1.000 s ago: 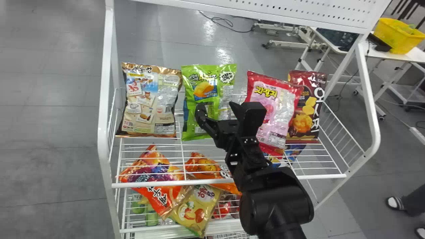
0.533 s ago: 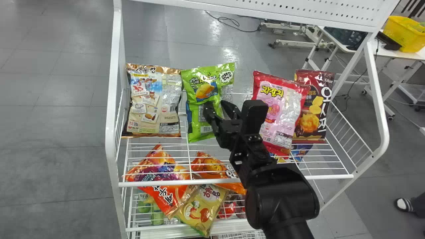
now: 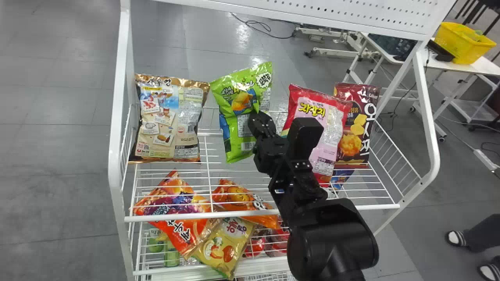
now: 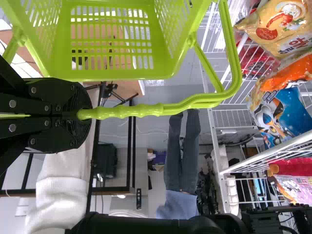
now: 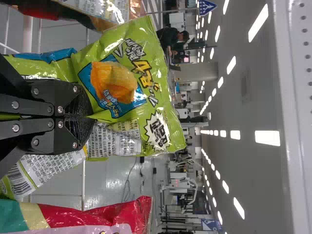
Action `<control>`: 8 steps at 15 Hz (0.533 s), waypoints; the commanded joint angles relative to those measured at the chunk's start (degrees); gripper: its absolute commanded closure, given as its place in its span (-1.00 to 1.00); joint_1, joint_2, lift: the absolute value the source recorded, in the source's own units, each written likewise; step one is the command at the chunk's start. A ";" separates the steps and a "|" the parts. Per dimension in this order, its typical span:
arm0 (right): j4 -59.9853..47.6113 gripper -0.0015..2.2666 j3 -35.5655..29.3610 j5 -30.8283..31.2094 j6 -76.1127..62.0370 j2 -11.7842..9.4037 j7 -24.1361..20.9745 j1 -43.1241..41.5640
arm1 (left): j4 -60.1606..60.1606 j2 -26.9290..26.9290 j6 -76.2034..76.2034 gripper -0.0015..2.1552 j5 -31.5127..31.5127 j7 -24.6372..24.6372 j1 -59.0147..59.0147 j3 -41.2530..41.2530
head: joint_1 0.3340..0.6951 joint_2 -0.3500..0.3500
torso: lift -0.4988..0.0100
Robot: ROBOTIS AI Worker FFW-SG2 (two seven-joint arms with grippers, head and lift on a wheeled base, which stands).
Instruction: Hold basket handle with left hand then pick Gkobukchip with right hand and place into basket
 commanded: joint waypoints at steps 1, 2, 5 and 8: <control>-5.66 0.46 -1.13 -3.78 2.09 -0.35 0.09 2.47 | -1.88 -0.15 0.07 0.82 0.02 0.00 1.06 -0.04 | 1.00 -0.88 | 0.83; -7.68 0.46 -2.18 -6.33 4.02 -0.62 0.36 3.35 | -2.23 -0.15 0.07 0.82 0.02 0.00 1.15 -0.22 | 1.00 -0.90 | 0.83; -14.19 0.46 -5.61 -13.18 6.83 -1.58 3.52 7.40 | -2.49 -0.15 0.07 0.82 -0.33 0.09 1.33 -0.83 | 1.00 -0.96 | 0.83; -16.03 0.46 -7.72 -17.40 7.71 -2.02 6.16 9.77 | -3.28 -0.15 0.07 0.82 -0.60 0.00 1.94 -1.89 | 1.00 -1.00 | 0.83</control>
